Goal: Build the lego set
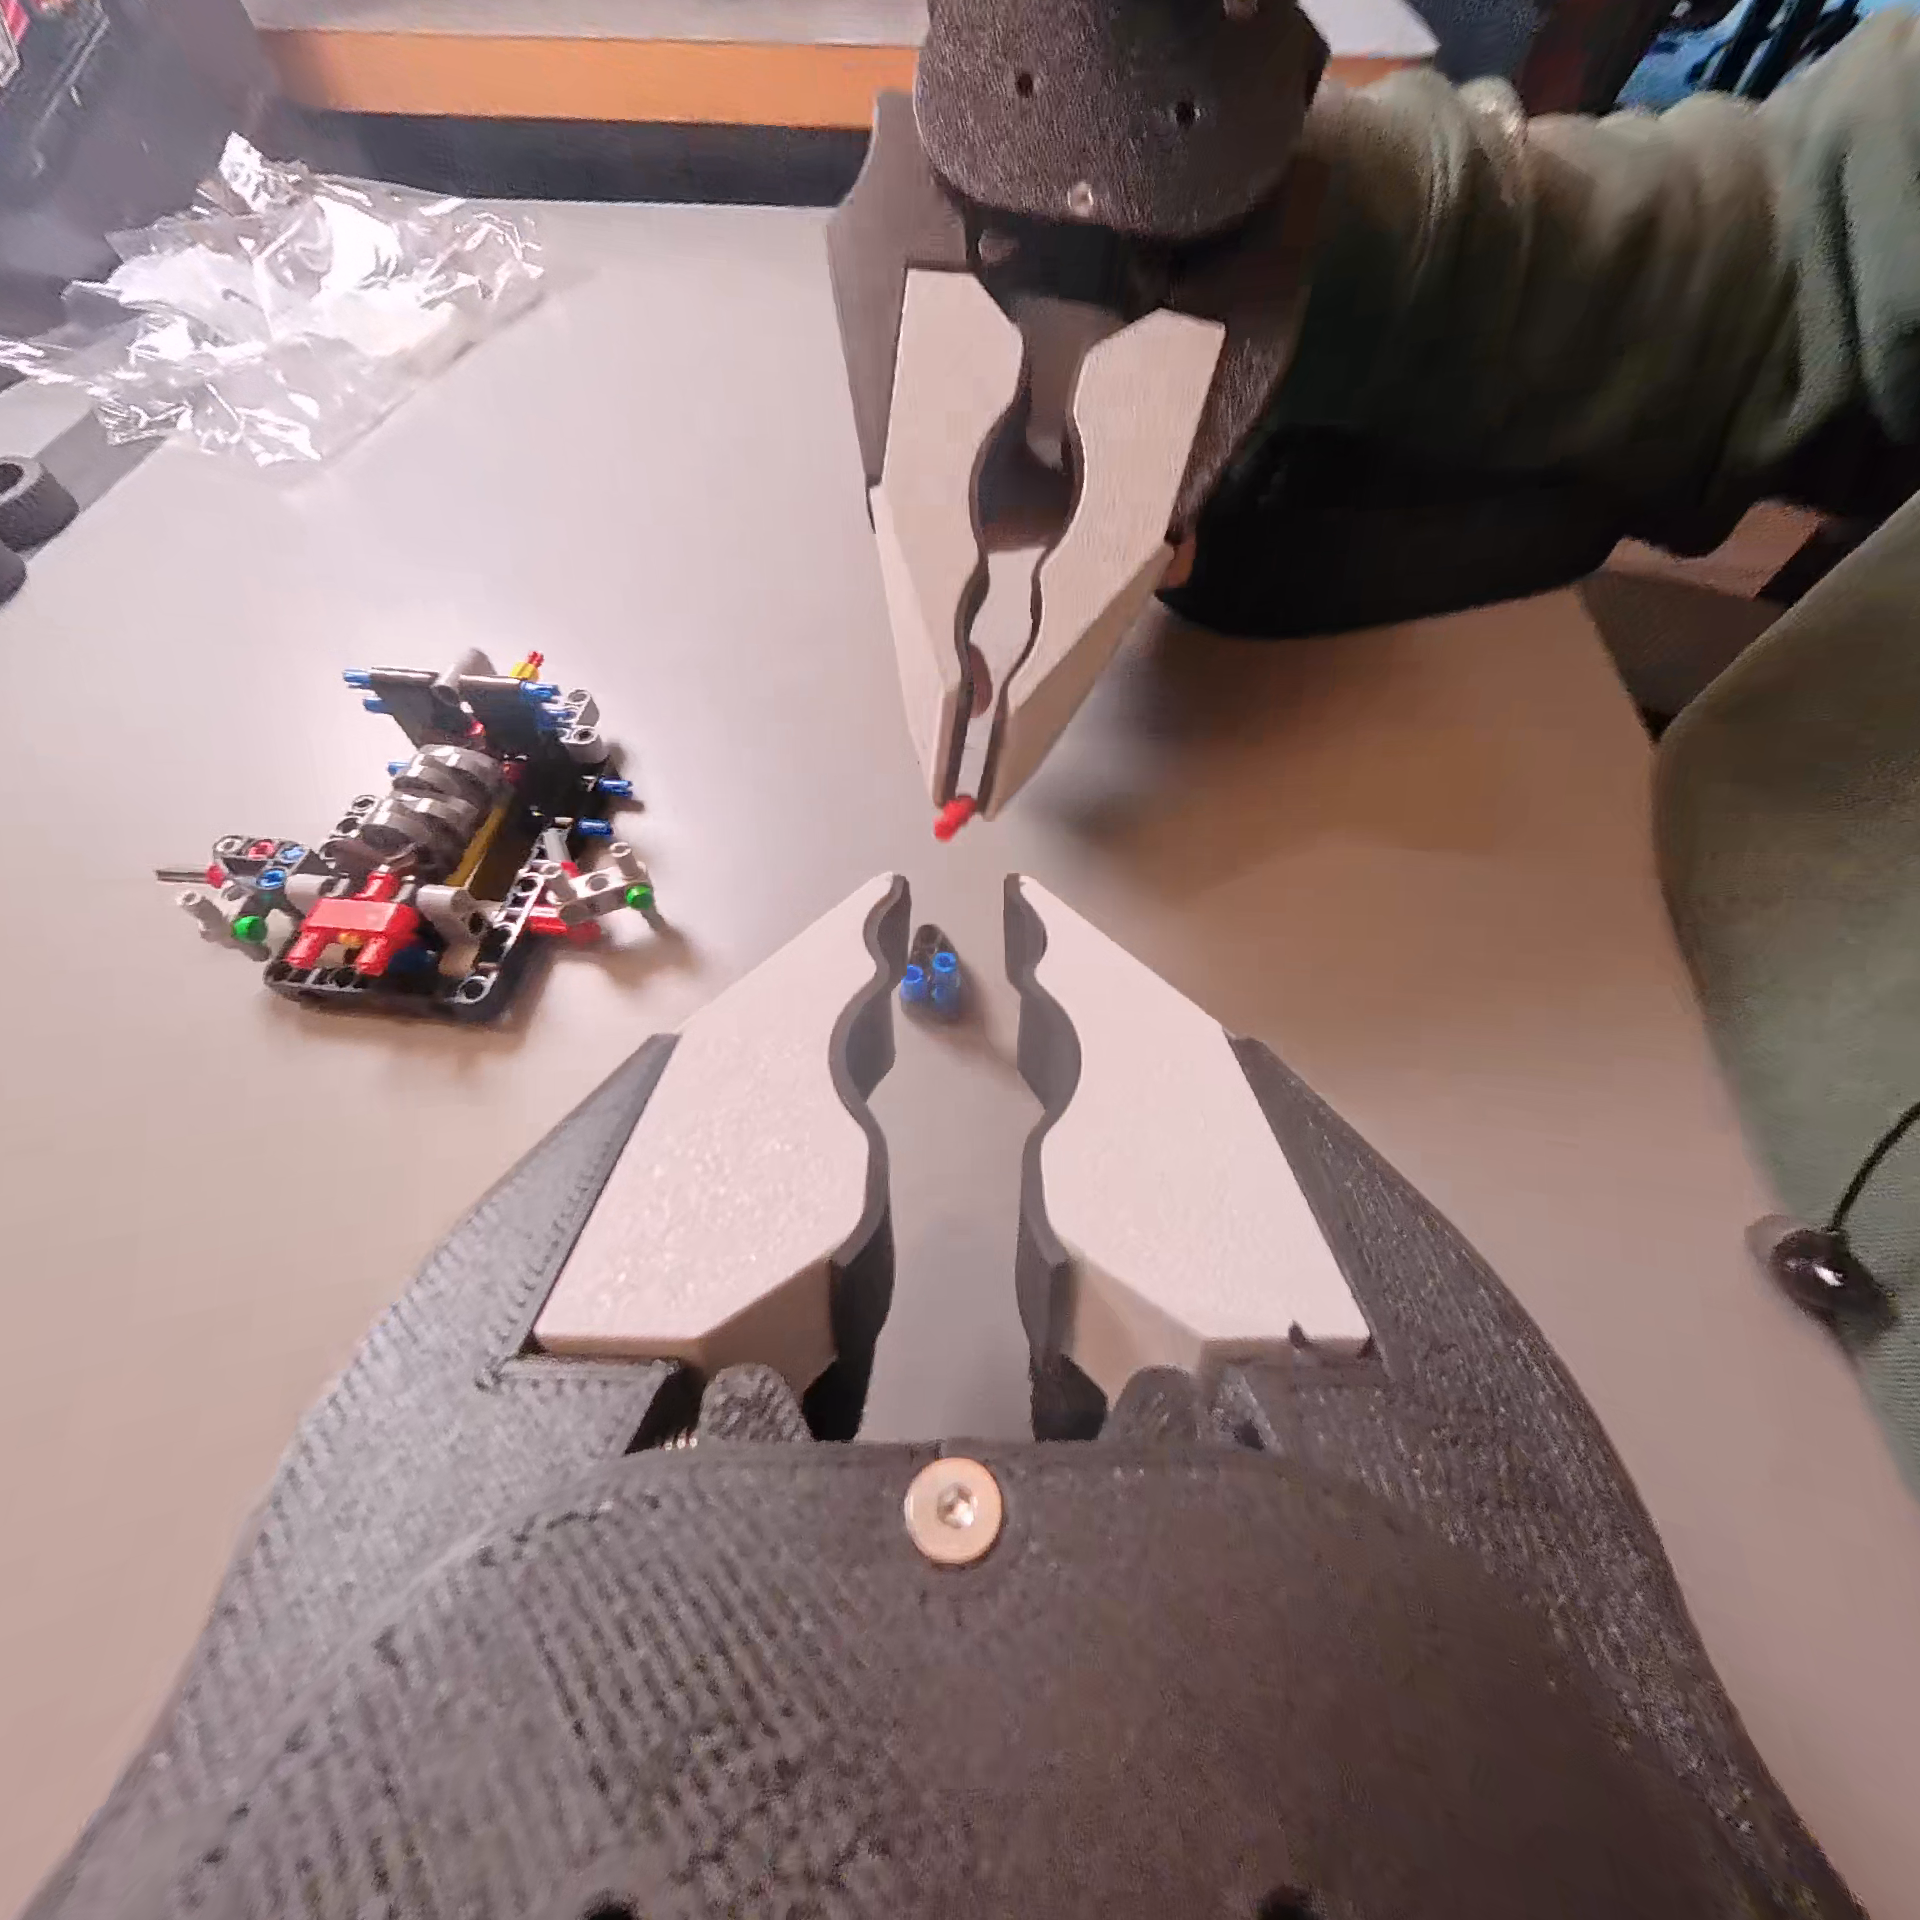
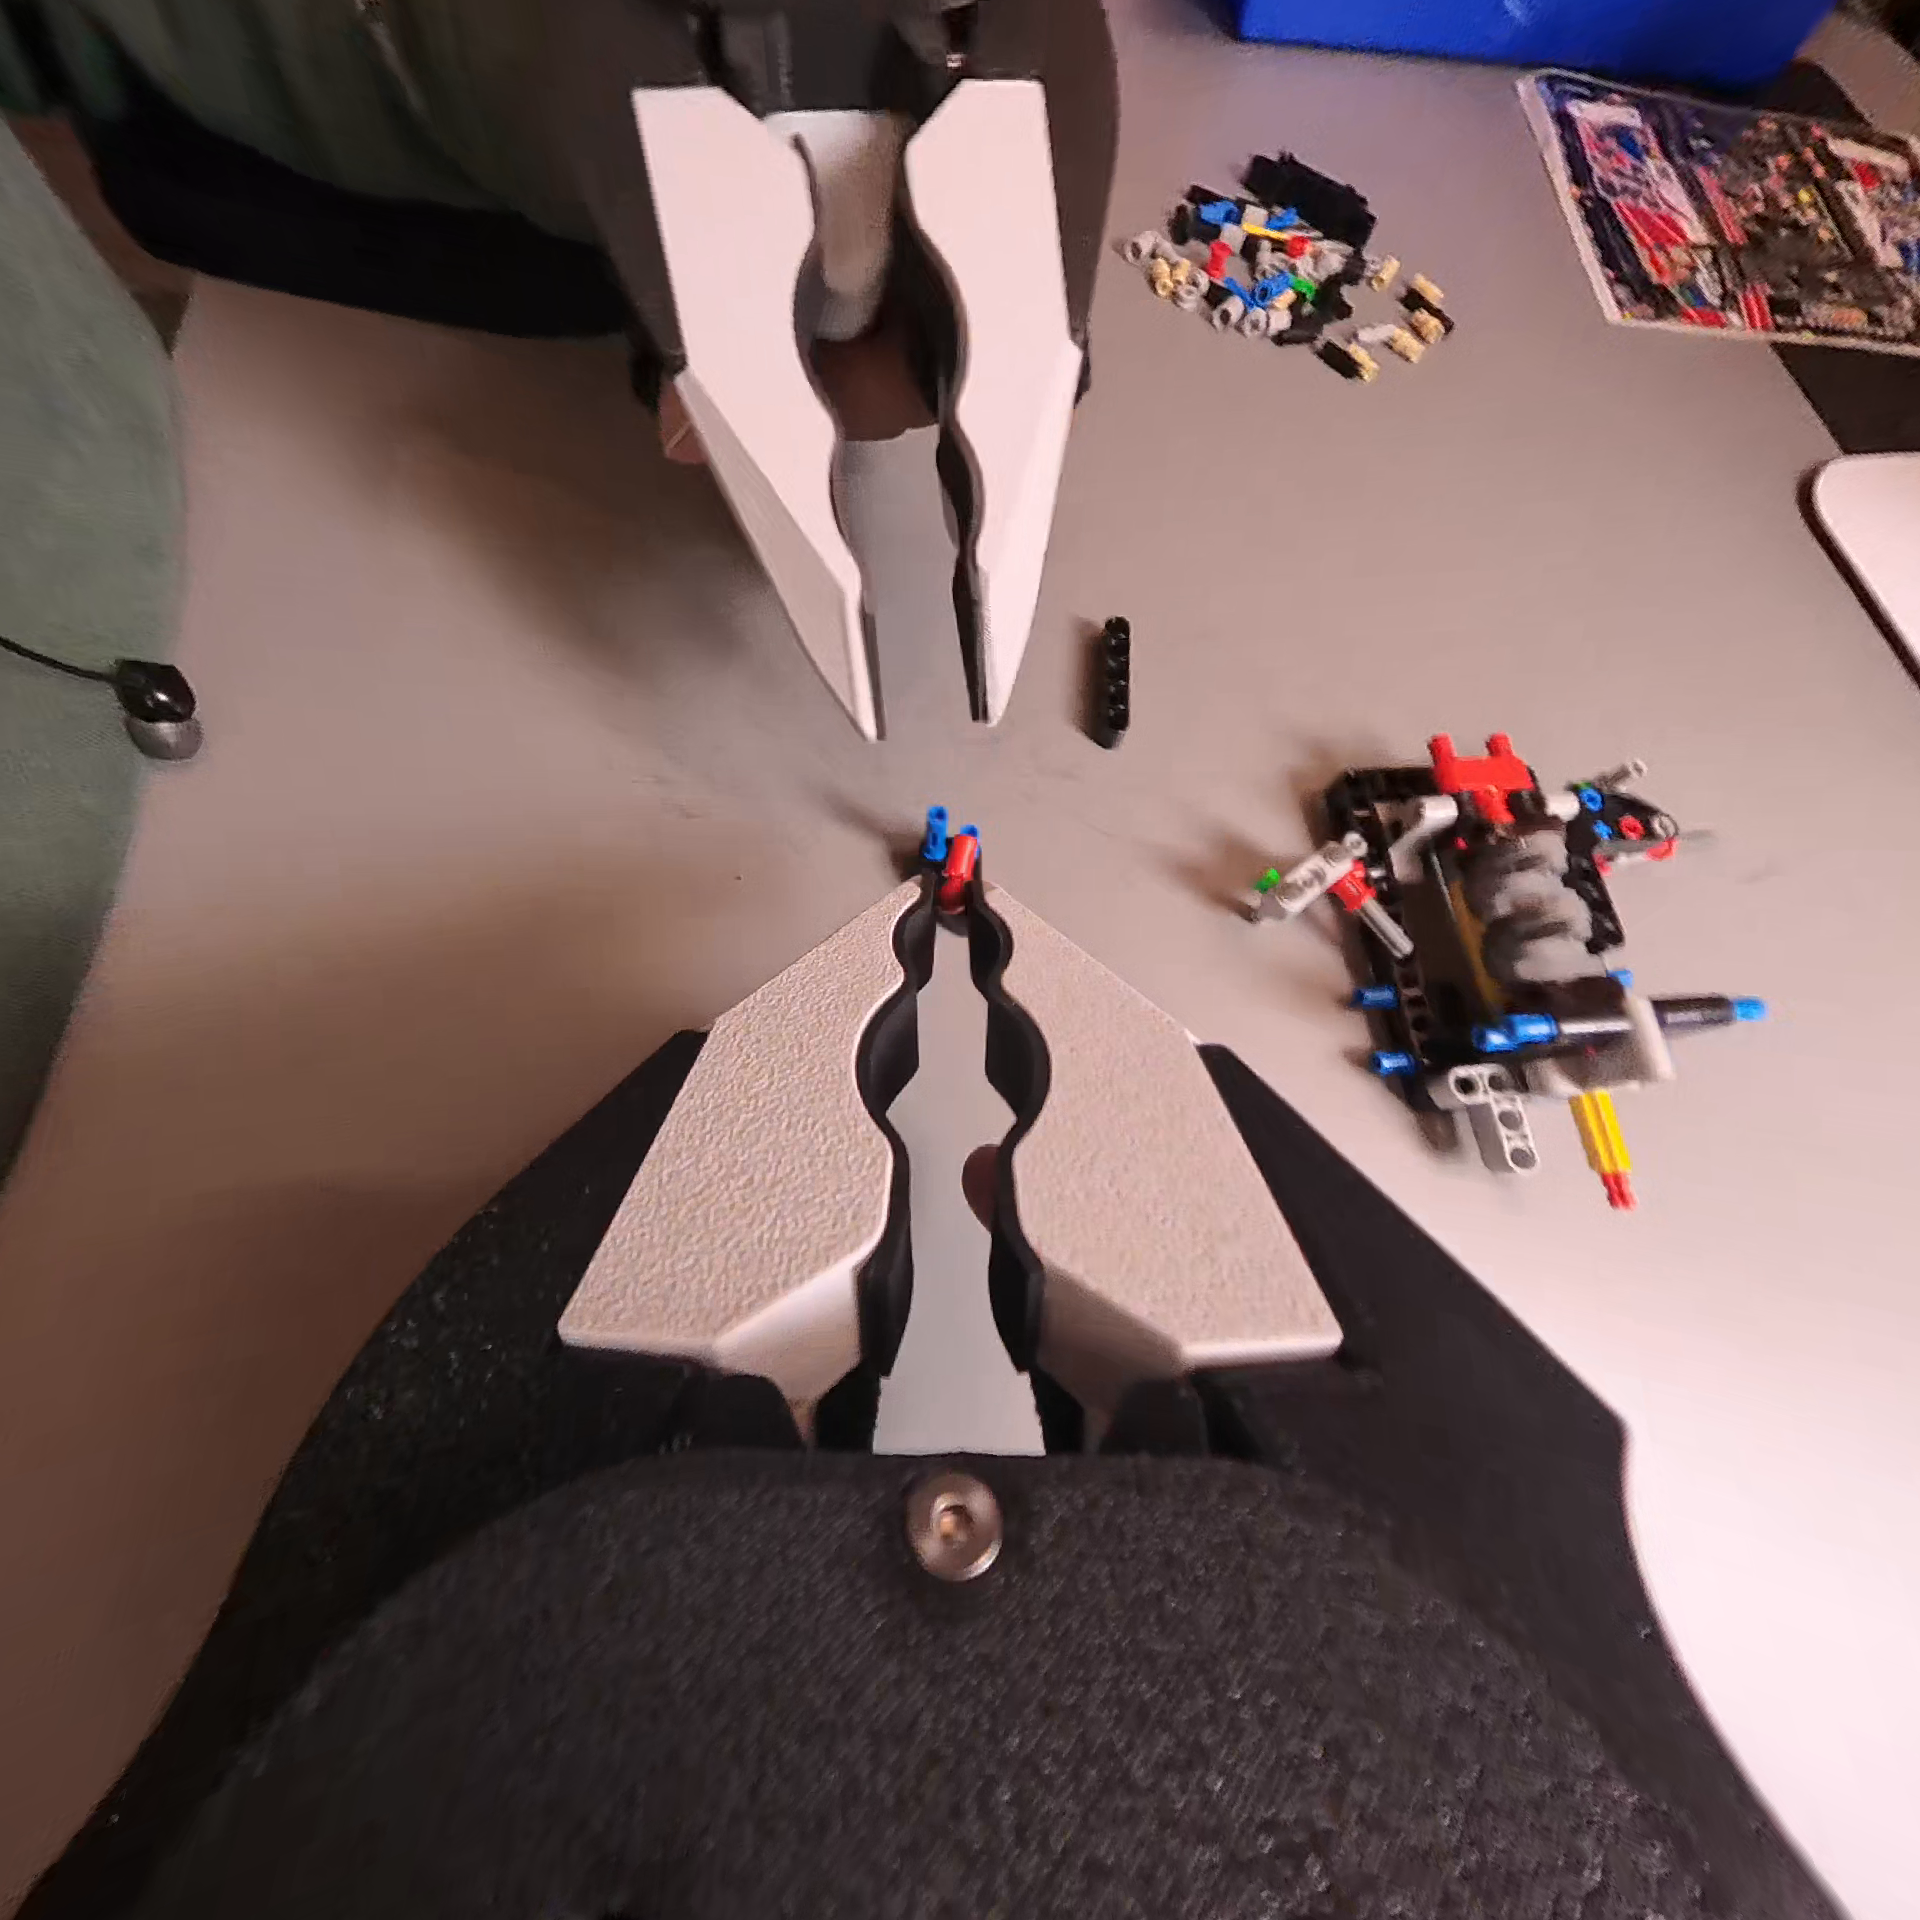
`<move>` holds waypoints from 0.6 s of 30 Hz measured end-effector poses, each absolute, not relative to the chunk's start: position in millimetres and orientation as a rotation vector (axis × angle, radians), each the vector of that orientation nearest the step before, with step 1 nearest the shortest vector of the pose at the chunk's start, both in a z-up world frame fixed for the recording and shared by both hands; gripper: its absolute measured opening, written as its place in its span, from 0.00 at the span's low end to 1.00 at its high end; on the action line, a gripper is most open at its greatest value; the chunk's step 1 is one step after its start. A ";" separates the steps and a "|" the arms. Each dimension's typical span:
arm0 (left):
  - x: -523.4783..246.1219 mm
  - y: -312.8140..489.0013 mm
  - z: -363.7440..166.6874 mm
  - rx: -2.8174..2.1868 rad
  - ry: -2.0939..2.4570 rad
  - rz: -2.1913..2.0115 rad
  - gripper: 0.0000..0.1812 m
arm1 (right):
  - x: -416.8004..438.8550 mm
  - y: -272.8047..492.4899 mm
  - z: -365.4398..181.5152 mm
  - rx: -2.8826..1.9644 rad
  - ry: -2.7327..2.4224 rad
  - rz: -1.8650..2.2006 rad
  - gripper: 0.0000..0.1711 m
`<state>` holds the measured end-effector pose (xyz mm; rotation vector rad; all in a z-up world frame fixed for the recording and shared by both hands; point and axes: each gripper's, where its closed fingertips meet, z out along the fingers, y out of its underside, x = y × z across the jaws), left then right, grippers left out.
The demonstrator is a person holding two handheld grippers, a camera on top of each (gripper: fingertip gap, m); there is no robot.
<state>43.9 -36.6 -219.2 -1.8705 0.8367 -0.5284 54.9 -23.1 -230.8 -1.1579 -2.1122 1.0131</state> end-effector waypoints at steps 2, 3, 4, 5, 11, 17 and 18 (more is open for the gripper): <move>44.7 -38.4 -217.0 -1.868 0.817 -0.575 0.08 | 51.3 -30.2 -230.0 -1.127 -2.115 1.020 0.01; 45.0 -39.1 -216.6 -1.868 0.812 -0.589 0.07 | 50.3 -33.3 -229.4 -1.117 -2.115 1.029 0.01; 45.0 -39.3 -217.1 -1.869 0.813 -0.591 0.07 | 49.7 -35.8 -229.1 -1.108 -2.117 1.034 0.01; 45.1 -39.3 -218.2 -1.871 0.819 -0.582 0.06 | 49.0 -37.8 -228.6 -1.098 -2.116 1.036 0.01; 51.5 -41.5 -225.5 -1.885 0.859 -0.575 0.03 | 47.1 -45.4 -227.9 -1.066 -2.124 1.031 0.01; 53.9 -42.8 -225.9 -1.881 0.861 -0.604 0.02 | 47.6 -46.0 -226.4 -1.059 -2.119 1.030 0.01; 53.9 -42.6 -225.3 -1.880 0.856 -0.611 0.02 | 47.5 -45.7 -225.5 -1.058 -2.113 1.034 0.01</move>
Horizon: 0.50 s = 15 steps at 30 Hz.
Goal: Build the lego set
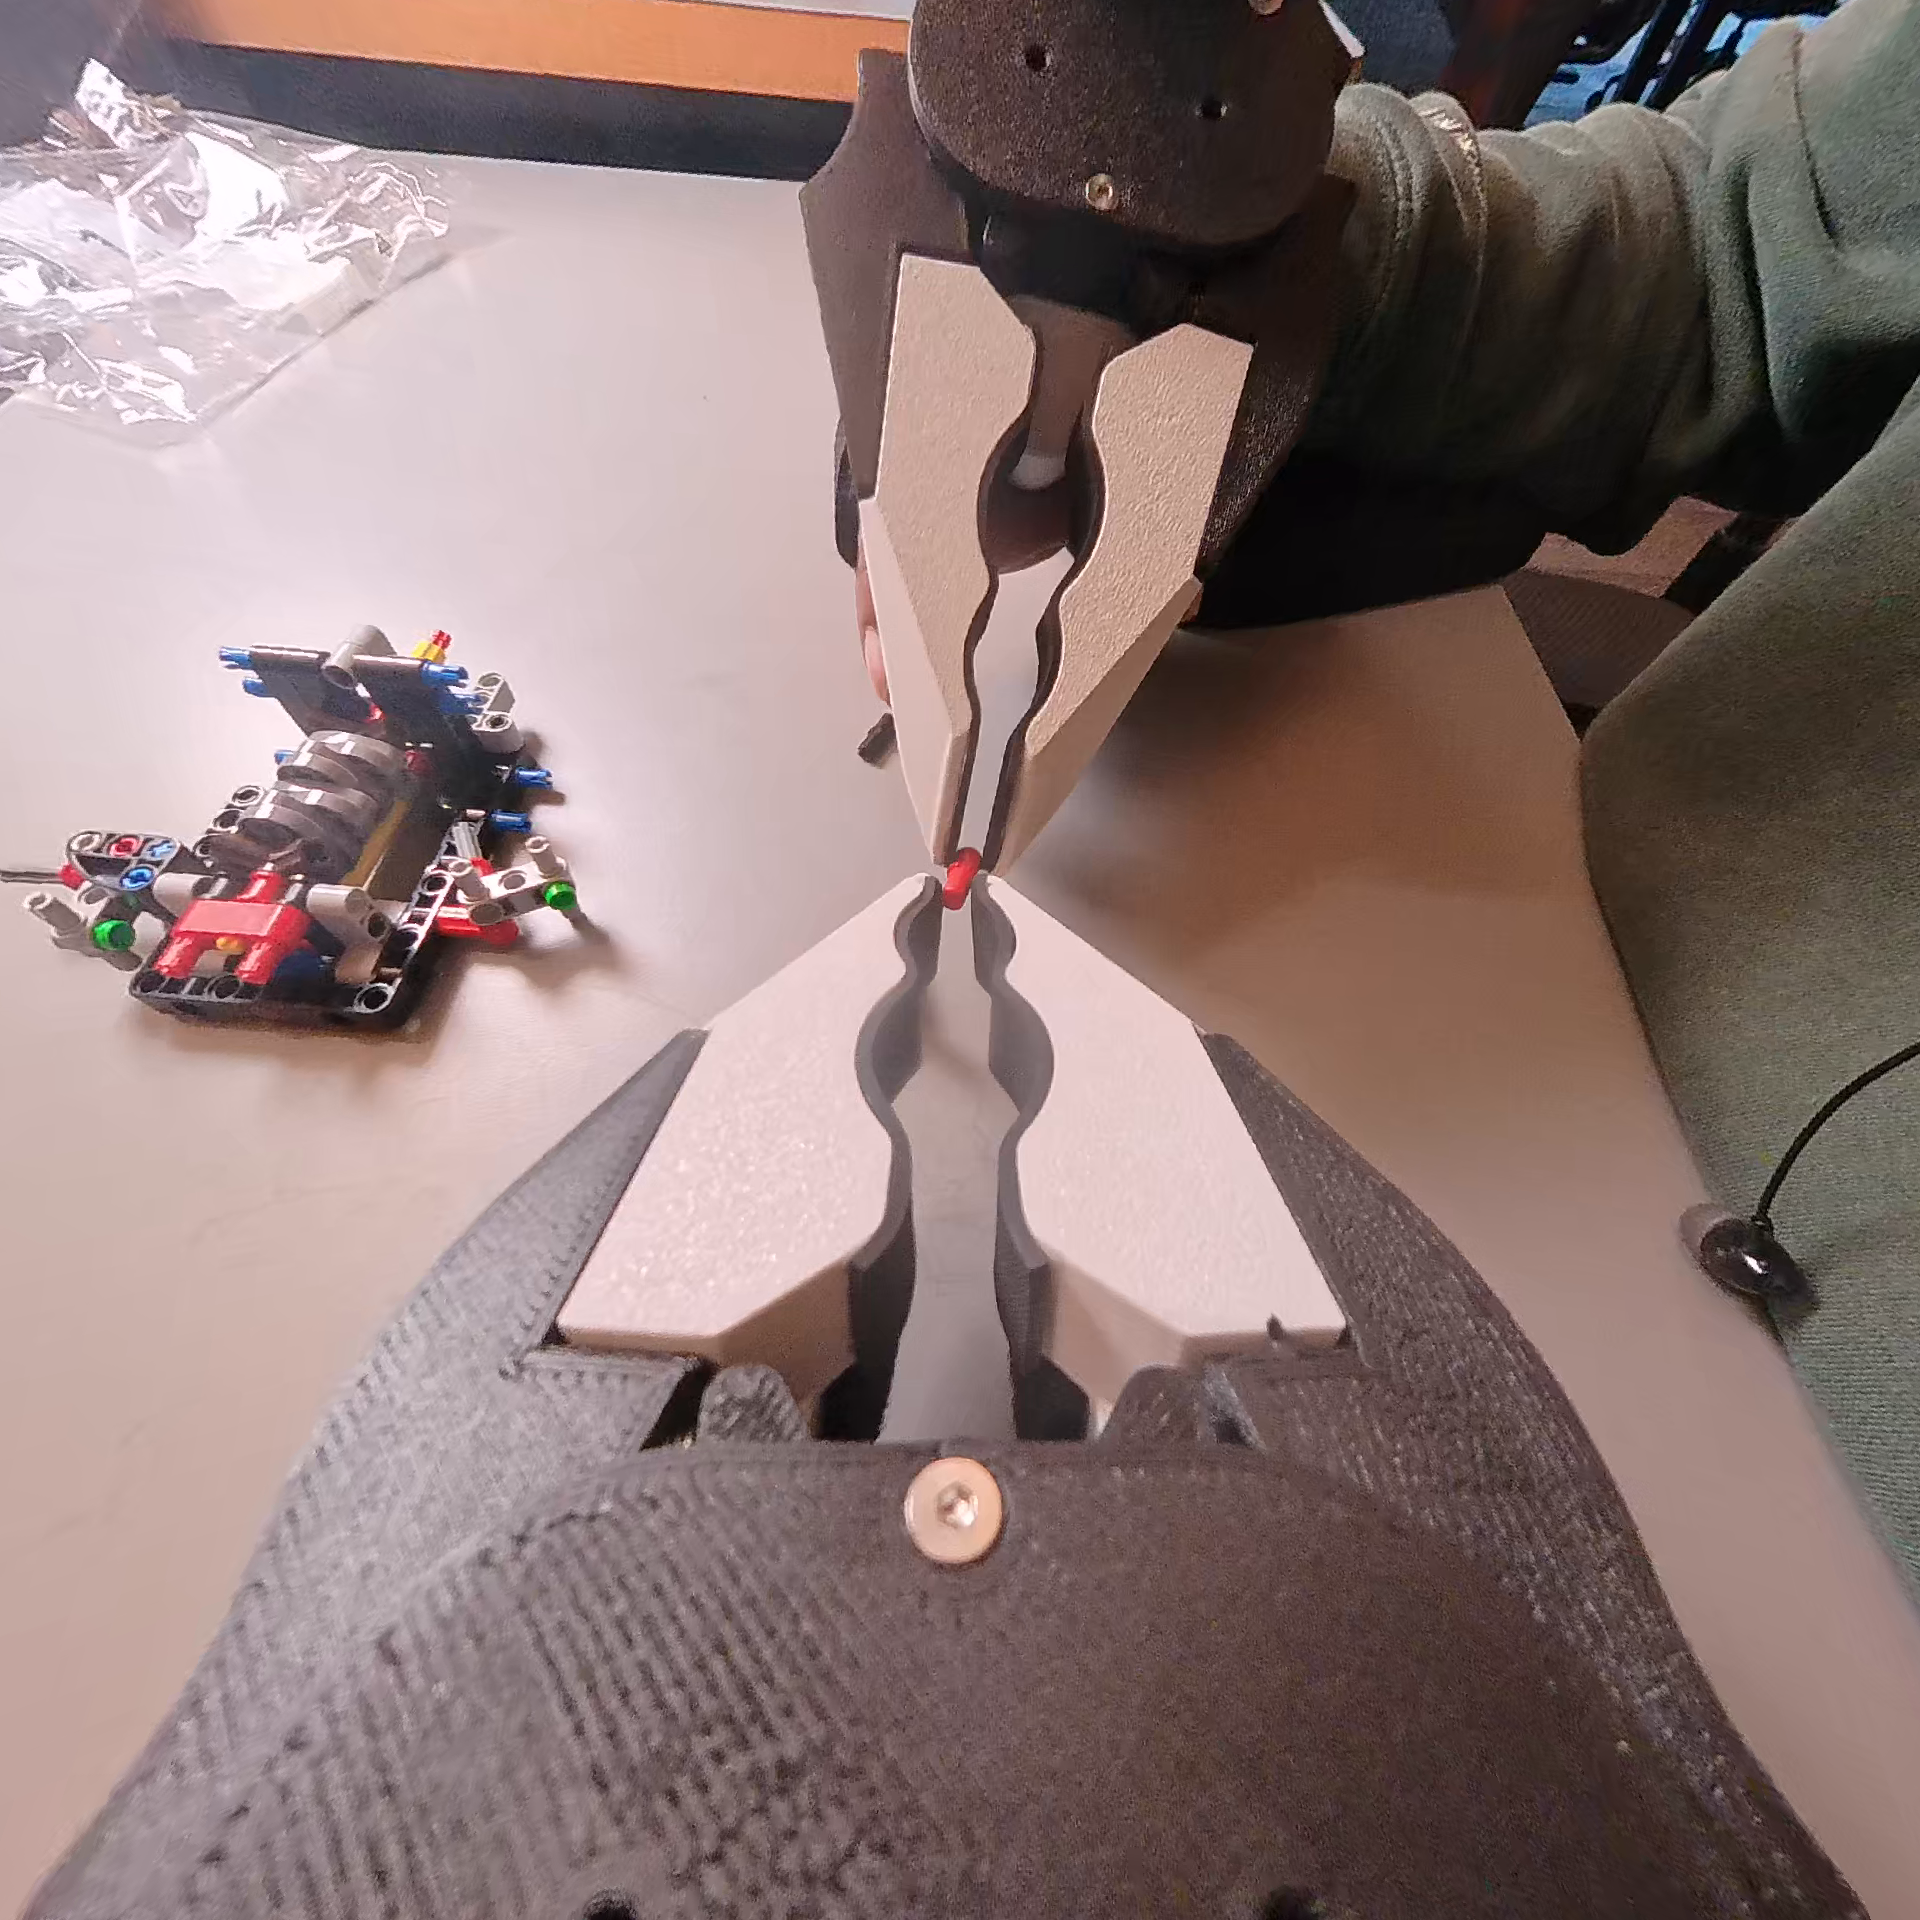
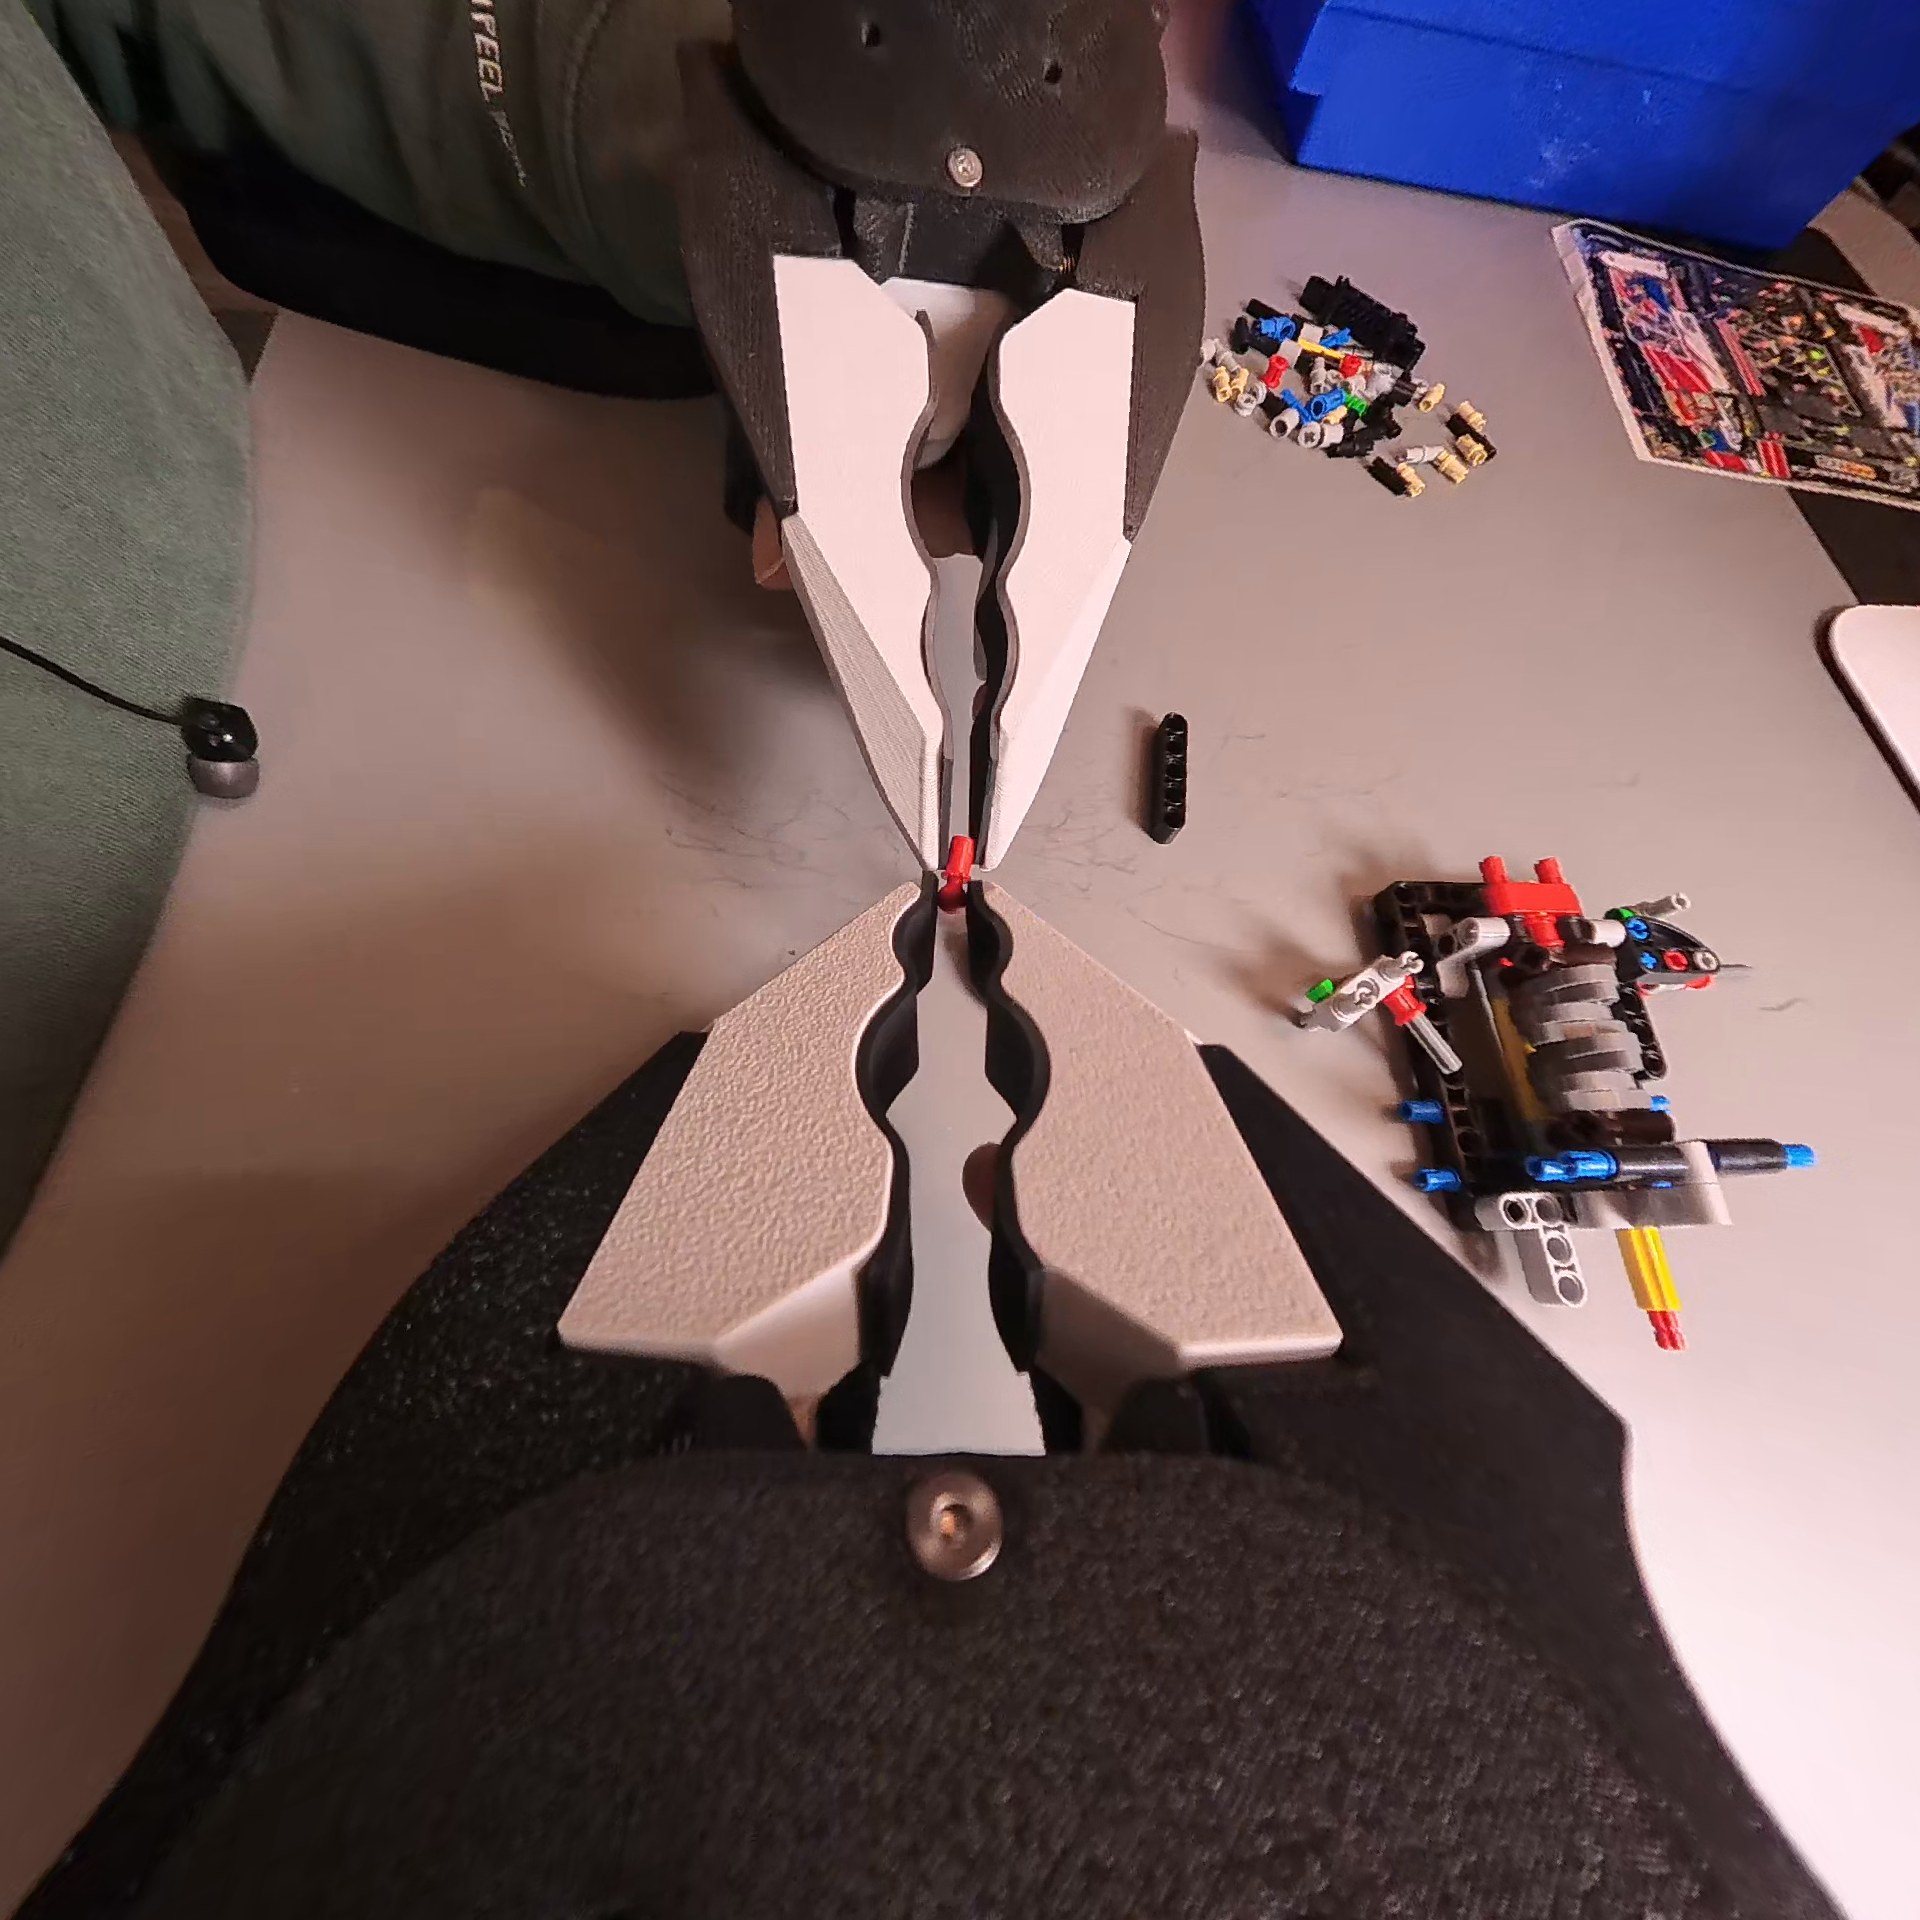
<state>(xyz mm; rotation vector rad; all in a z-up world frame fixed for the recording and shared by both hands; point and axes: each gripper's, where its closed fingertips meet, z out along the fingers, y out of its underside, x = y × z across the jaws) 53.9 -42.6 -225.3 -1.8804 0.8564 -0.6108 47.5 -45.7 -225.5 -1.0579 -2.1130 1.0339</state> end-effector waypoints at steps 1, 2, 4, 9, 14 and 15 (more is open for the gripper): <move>53.6 -42.3 -224.5 -1.879 0.848 -0.619 0.02 | 47.3 -45.3 -224.3 -1.058 -2.106 1.040 0.01; 53.4 -41.9 -223.5 -1.876 0.838 -0.630 0.02 | 47.1 -44.8 -222.7 -1.059 -2.097 1.050 0.01; 52.6 -40.6 -220.5 -1.869 0.807 -0.656 0.02 | 46.2 -43.0 -218.7 -1.060 -2.069 1.070 0.01; 49.8 -37.0 -209.2 -1.832 0.706 -0.756 0.01 | 42.5 -39.2 -204.4 -1.055 -1.975 1.149 0.01; 49.0 -37.0 -198.2 -1.790 0.634 -0.858 0.01 | 40.6 -38.9 -191.3 -1.043 -1.897 1.234 0.02; 48.9 -37.0 -196.3 -1.782 0.621 -0.875 0.01 | 40.2 -38.9 -189.1 -1.039 -1.884 1.247 0.02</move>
